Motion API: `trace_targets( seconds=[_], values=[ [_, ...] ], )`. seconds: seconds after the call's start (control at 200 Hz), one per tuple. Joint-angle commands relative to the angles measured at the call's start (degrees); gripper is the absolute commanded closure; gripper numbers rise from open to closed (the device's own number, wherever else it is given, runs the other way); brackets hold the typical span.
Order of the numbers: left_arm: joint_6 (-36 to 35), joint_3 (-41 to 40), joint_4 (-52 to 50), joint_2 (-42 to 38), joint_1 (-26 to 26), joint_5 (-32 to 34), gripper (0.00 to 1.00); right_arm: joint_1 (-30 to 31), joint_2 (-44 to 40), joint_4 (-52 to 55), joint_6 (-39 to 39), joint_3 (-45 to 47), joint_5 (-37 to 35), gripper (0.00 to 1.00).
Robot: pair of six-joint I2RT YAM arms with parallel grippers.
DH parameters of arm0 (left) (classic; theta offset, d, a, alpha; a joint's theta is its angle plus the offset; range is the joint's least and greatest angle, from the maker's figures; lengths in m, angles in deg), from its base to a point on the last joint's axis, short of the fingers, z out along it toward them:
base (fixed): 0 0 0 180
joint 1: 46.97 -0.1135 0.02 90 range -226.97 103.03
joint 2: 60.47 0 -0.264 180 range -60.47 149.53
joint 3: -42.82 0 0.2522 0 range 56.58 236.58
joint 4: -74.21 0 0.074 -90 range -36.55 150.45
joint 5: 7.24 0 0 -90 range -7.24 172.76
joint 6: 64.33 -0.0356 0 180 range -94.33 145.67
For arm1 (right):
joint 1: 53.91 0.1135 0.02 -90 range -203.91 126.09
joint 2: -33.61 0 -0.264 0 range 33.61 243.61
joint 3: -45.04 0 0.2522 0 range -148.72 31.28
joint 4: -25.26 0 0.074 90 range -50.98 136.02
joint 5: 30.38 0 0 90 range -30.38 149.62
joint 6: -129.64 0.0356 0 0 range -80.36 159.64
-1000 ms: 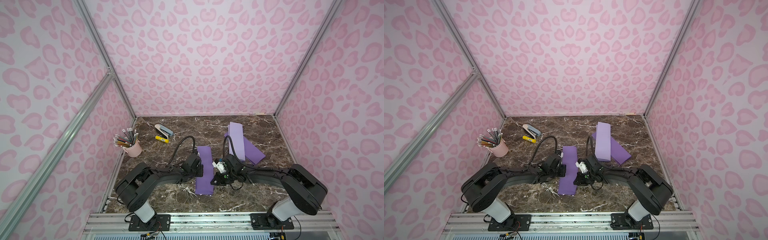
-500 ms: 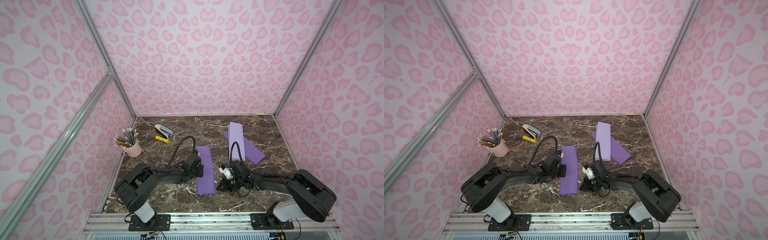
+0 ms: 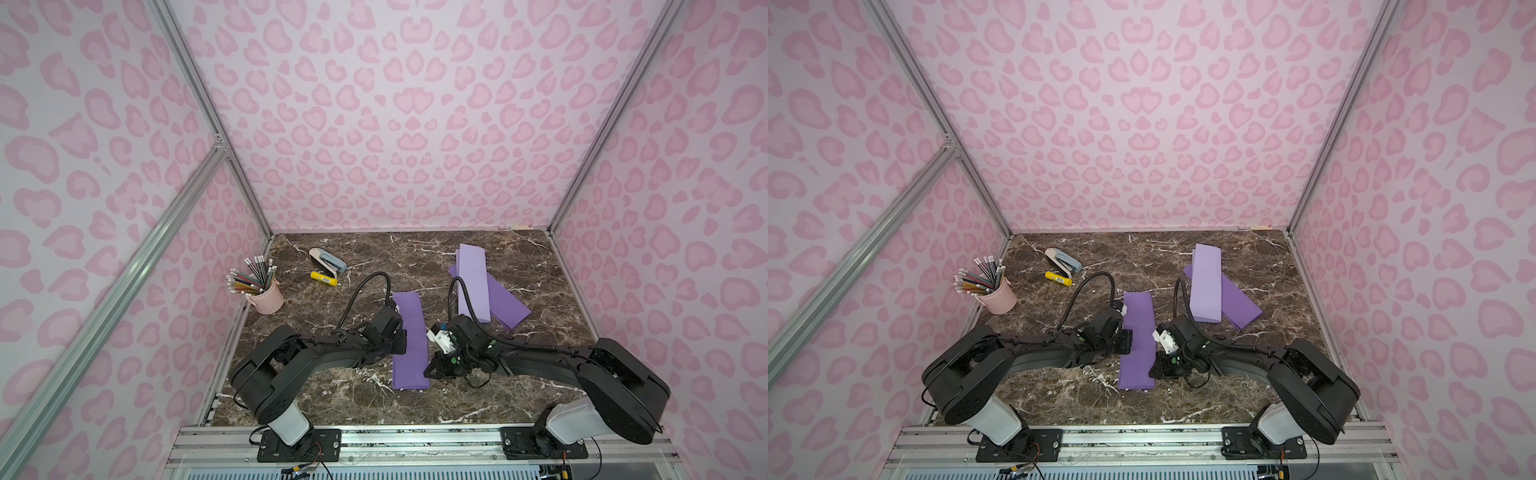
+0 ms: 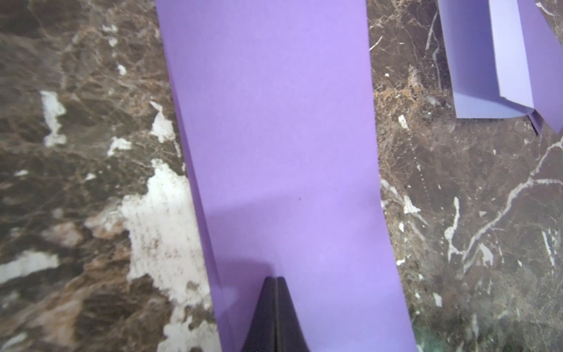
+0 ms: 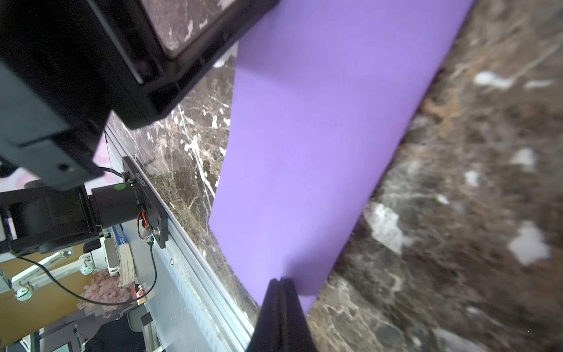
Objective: Fold the rectangular paper in half along the long edge
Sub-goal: Fold the paper at the center of the board.
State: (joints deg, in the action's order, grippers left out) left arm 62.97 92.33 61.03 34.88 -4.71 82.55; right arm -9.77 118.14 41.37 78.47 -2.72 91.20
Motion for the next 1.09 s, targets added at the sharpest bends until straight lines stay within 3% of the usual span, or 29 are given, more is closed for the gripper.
trace_targets(
  seconds=[0.0, 0.35, 0.555, 0.92, 1.09],
  values=[
    [-0.6, 0.2, -4.9, 0.6, 0.0, 1.1, 0.96, 0.4, 1.5, -2.0, 1.4, 0.8, -0.3, 0.95],
    [-0.9, 0.3, -5.3, 0.7, -0.1, 1.4, 0.96, -4.4, -2.3, 0.1, 1.0, 10.4, -1.0, 0.97],
    [-1.0, 0.4, -5.2, 1.1, -0.1, 1.4, 0.96, -9.3, -6.9, 4.5, -3.7, 3.4, -0.3, 0.96],
    [-0.9, 0.6, -5.1, 1.8, 0.0, 0.7, 0.96, -12.4, 13.1, -1.6, -6.7, -19.4, 2.9, 0.98],
    [-1.0, 0.7, -5.1, 1.5, 0.0, 0.6, 0.96, -13.8, 20.7, -2.3, -7.5, -24.9, 3.0, 0.99]
  ],
)
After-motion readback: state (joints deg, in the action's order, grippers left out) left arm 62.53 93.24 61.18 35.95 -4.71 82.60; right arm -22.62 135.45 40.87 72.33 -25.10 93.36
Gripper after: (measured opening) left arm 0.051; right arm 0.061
